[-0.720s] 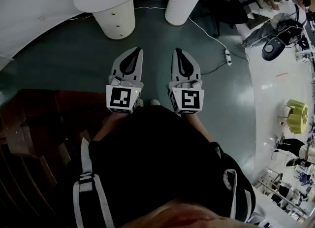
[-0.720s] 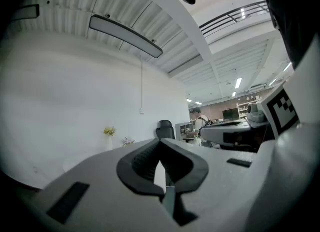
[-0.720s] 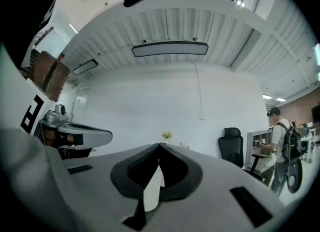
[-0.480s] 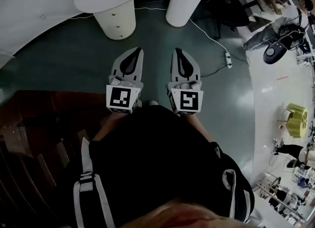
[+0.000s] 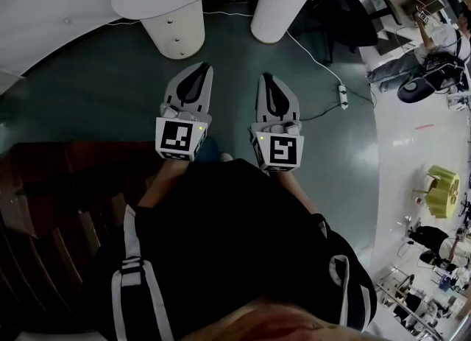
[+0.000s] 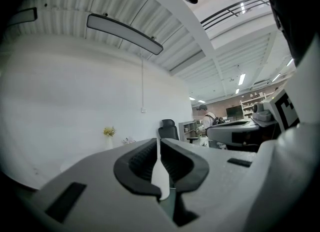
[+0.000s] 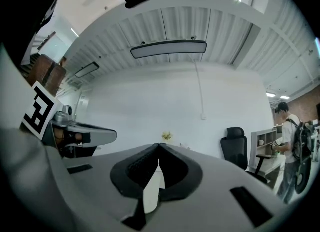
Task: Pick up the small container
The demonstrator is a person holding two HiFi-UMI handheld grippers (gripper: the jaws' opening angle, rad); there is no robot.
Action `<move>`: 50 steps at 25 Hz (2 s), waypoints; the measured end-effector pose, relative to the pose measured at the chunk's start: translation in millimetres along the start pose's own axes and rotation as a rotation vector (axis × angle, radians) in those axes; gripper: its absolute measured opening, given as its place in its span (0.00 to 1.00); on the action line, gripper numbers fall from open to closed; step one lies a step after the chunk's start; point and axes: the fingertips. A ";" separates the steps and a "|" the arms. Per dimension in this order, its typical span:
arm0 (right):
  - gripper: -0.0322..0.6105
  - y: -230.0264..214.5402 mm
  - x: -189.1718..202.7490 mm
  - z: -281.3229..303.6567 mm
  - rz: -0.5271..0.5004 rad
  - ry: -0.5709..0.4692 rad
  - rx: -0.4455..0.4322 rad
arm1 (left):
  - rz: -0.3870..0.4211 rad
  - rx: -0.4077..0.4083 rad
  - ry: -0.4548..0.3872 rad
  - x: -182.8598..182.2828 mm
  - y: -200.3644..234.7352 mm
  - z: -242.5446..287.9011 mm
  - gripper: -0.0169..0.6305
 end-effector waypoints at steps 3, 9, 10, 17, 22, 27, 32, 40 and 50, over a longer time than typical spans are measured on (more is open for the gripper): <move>0.08 -1.8 4.6 10.0 0.000 0.003 0.003 | -0.019 0.004 0.008 6.4 9.6 12.5 0.11; 0.08 -19.4 26.6 38.1 -0.022 0.019 0.026 | -0.047 0.018 0.026 14.6 26.9 56.4 0.32; 0.08 -22.7 30.3 45.2 -0.021 0.026 0.031 | -0.050 0.020 0.028 16.3 31.1 65.2 0.33; 0.08 -40.9 51.5 109.7 -0.013 0.063 0.037 | -0.049 0.024 0.052 25.3 70.6 129.9 0.36; 0.08 -51.7 57.0 165.6 -0.014 0.082 0.036 | -0.042 0.034 0.066 20.8 103.9 174.8 0.38; 0.08 -57.4 63.4 215.8 -0.008 0.088 0.034 | -0.048 0.054 0.102 31.6 132.4 211.8 0.39; 0.08 -65.4 67.8 263.6 -0.022 0.098 0.035 | -0.057 0.080 0.120 35.7 159.7 246.1 0.40; 0.08 -68.3 69.7 316.2 -0.058 0.104 0.060 | -0.078 0.118 0.129 40.4 193.9 280.1 0.41; 0.08 -79.5 75.8 343.5 -0.043 0.142 0.080 | -0.106 0.132 0.125 43.6 209.7 308.7 0.42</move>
Point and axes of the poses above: the fingertips, and each gripper's own axes: z forward along the fingers, y to its left, x out of its underside, and after that the axes turned 10 degrees about -z, right-handed
